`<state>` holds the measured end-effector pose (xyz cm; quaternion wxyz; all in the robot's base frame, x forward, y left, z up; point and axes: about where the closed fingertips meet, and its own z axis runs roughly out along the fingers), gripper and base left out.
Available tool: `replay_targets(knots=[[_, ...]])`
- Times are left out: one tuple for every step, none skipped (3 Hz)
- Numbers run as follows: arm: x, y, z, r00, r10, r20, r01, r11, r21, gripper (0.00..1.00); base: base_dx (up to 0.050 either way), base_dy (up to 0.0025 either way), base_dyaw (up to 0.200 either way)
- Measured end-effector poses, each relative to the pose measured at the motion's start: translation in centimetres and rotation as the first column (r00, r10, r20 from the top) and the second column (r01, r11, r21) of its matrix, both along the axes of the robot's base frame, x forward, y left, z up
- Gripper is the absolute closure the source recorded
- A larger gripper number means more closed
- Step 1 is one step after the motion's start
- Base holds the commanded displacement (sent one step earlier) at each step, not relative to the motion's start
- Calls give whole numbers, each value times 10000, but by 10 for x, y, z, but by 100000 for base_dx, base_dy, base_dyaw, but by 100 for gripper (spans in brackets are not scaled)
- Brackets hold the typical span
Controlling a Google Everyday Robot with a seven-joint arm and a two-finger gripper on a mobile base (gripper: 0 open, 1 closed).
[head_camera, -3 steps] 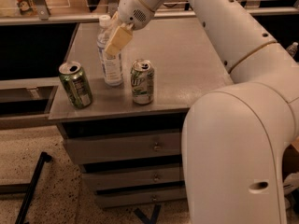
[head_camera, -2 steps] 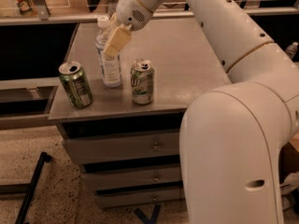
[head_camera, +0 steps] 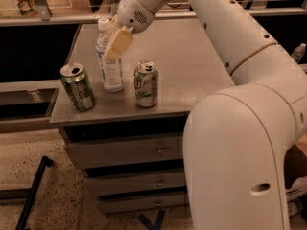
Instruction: Move blue plastic bottle near green can
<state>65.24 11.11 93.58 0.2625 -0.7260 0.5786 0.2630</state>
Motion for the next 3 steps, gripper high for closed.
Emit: replay_targets(knots=[[-3, 1, 0, 9999, 144, 72, -144, 9999, 53, 36, 0, 0, 0], [-5, 2, 0, 9994, 235, 257, -239, 9996, 124, 13, 0, 0, 0], [-8, 2, -3, 9977, 387, 553, -389, 9992, 20, 0, 0, 0, 0]])
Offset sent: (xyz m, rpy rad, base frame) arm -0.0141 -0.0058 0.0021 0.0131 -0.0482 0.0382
